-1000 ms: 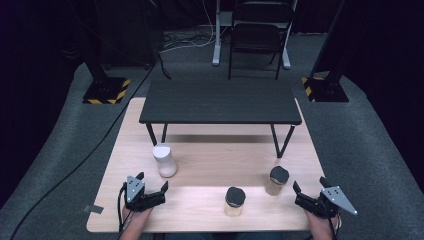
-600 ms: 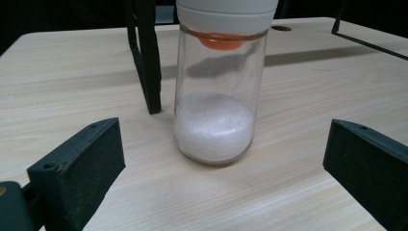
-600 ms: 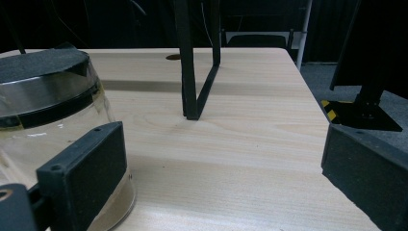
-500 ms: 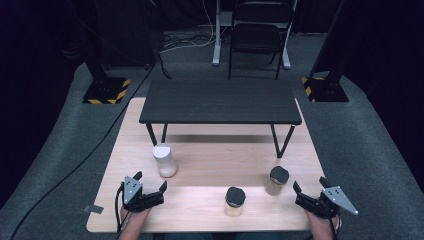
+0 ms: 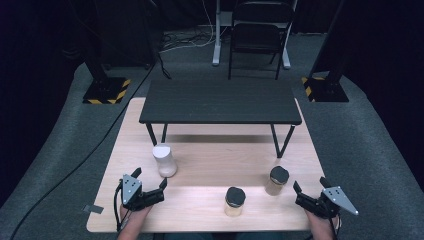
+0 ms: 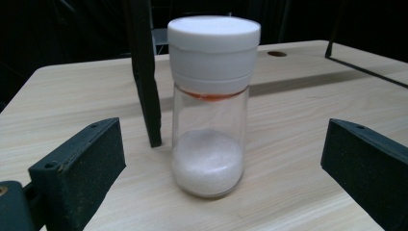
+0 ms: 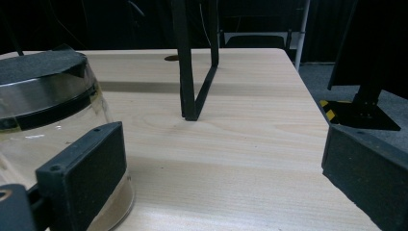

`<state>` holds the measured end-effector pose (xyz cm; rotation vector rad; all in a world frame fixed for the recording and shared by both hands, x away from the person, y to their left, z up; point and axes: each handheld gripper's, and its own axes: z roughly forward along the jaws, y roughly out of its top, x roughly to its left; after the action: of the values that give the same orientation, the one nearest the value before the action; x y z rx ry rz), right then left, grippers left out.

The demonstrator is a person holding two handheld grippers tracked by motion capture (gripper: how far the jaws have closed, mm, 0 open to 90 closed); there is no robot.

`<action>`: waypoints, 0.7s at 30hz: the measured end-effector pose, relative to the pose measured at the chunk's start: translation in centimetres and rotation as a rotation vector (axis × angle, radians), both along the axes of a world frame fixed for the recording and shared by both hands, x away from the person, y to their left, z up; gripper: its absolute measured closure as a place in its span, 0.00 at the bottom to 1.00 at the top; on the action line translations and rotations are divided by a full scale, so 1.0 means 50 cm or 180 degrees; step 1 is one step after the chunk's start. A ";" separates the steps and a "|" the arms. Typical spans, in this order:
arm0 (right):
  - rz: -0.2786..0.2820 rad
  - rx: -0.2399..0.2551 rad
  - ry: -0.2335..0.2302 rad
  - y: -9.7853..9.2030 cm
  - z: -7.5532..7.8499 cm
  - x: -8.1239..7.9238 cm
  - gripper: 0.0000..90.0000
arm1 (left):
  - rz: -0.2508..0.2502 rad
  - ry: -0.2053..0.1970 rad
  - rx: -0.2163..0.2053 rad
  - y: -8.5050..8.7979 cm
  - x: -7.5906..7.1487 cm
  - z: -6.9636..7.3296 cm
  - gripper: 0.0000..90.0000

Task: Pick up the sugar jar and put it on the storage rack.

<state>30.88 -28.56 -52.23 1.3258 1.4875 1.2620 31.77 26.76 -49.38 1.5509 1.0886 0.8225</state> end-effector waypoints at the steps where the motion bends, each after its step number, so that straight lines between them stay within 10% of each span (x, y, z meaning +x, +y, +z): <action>1: 0.0000 0.0000 0.0000 0.000 0.000 0.000 0.01 | 0.0000 0.0000 0.0000 0.000 0.000 0.000 0.01; 21: 0.0019 0.0001 -0.0011 0.000 0.000 -0.001 0.01 | -0.0053 0.0026 0.0030 -0.009 0.016 0.019 0.01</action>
<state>30.83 -28.57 -52.23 1.3195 1.4900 1.2677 32.55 26.31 -48.44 1.5705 1.0776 0.8119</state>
